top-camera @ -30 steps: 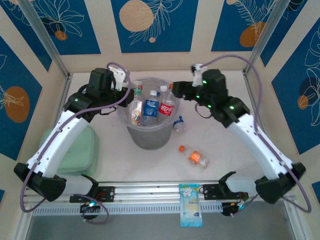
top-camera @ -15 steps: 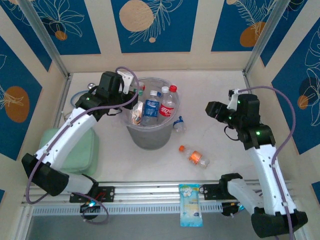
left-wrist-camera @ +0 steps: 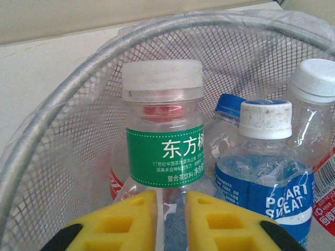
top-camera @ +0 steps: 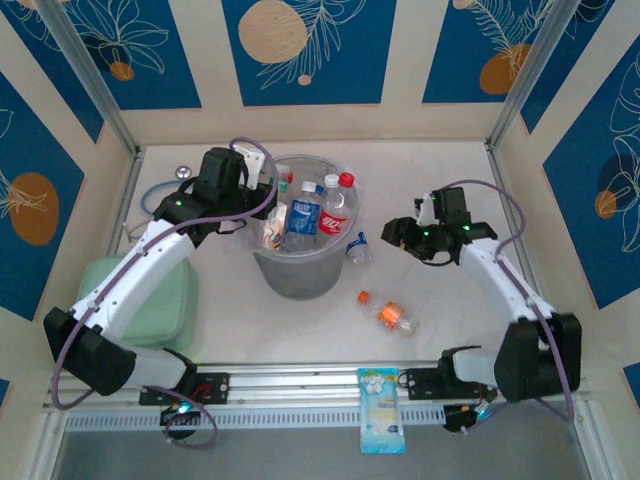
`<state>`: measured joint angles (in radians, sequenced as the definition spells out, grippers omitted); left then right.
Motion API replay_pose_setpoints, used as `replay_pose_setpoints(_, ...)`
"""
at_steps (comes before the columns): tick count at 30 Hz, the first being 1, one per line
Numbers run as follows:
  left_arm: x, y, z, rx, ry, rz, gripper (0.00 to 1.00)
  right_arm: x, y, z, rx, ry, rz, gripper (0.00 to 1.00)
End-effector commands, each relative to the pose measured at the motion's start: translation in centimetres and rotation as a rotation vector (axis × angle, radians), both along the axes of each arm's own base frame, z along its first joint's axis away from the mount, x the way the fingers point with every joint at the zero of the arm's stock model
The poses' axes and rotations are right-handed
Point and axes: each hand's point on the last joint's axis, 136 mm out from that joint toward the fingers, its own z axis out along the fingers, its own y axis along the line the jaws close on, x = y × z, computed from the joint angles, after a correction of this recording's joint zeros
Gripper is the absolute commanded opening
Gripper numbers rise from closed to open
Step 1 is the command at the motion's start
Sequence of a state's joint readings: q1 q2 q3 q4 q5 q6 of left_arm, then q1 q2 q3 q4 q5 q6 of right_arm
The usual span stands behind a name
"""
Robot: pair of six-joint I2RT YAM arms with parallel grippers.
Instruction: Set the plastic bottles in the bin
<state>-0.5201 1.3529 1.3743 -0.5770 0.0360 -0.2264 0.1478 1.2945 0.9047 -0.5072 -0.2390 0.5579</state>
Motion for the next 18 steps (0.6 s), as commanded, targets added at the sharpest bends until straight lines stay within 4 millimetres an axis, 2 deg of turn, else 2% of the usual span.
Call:
replay_pose_setpoints(1,-2.0,0.1,-0.2,0.003,0.061,-0.035,0.24,2.4,2.9,-0.2,0.096,-0.015,0.078,0.66)
replay_pose_setpoints(6,-2.5,0.2,2.0,-0.011,0.014,-0.051,0.22,5.3,4.1,-2.9,0.047,0.052,0.106,0.77)
replay_pose_setpoints(9,-2.7,0.2,3.1,-0.015,0.001,-0.063,0.3,6.4,5.3,-4.3,0.045,0.09,0.134,0.83)
replay_pose_setpoints(13,-3.1,0.4,4.8,-0.03,-0.031,-0.068,0.34,7.4,6.2,-6.1,0.037,0.134,0.149,0.83)
replay_pose_setpoints(18,-3.7,1.3,5.1,-0.025,-0.045,-0.046,0.34,8.1,6.8,-8.2,0.029,0.191,0.144,0.79)
